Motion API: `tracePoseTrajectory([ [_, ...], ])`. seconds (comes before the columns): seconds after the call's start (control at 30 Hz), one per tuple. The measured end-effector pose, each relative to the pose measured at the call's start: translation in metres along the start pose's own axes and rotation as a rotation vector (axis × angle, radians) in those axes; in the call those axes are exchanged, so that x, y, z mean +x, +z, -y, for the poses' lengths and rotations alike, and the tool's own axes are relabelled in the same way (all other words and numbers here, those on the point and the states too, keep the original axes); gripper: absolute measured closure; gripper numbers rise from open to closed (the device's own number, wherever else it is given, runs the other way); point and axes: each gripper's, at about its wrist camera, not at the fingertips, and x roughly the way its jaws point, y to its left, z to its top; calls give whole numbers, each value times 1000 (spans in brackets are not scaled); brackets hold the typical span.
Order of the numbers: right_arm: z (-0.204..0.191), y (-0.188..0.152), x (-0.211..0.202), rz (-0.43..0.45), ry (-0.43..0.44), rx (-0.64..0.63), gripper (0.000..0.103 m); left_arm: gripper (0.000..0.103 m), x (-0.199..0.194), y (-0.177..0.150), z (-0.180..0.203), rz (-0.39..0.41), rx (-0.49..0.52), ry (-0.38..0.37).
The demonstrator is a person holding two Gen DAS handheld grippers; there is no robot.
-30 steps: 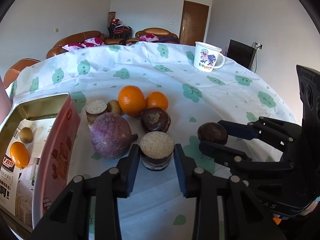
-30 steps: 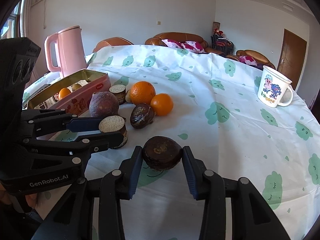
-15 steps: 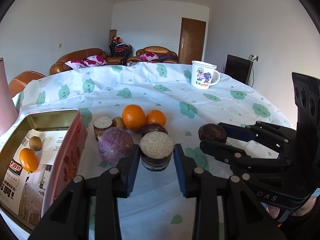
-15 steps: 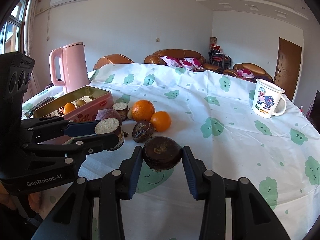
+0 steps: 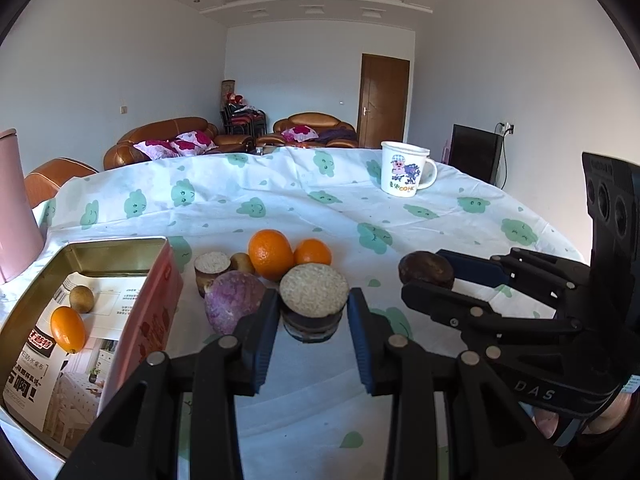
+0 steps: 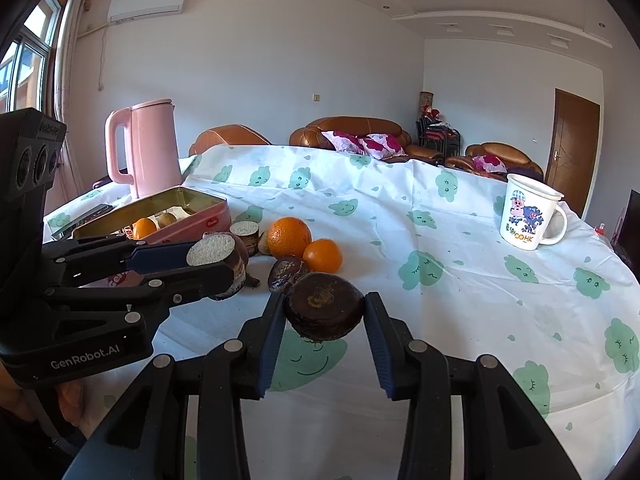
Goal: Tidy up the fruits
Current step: 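Lift the held fruit and jar and carry both toward the pink tin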
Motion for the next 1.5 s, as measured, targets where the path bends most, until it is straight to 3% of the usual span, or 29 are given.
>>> tracePoseTrajectory([
  [0.83,-2,-5,-23,159,7,-16,61,67,-20,-3,7,130,24,53],
  [1.1,-7,-1,-23,149,-21,-36,61,67,-28,-3,0,129,4,65],
  [1.27,-18,16,-27,158,27,-45,61,67,-39,0,-19,126,-41,99],
  [1.5,-45,46,-23,162,102,-92,61,67,-59,7,-50,142,-85,205],
])
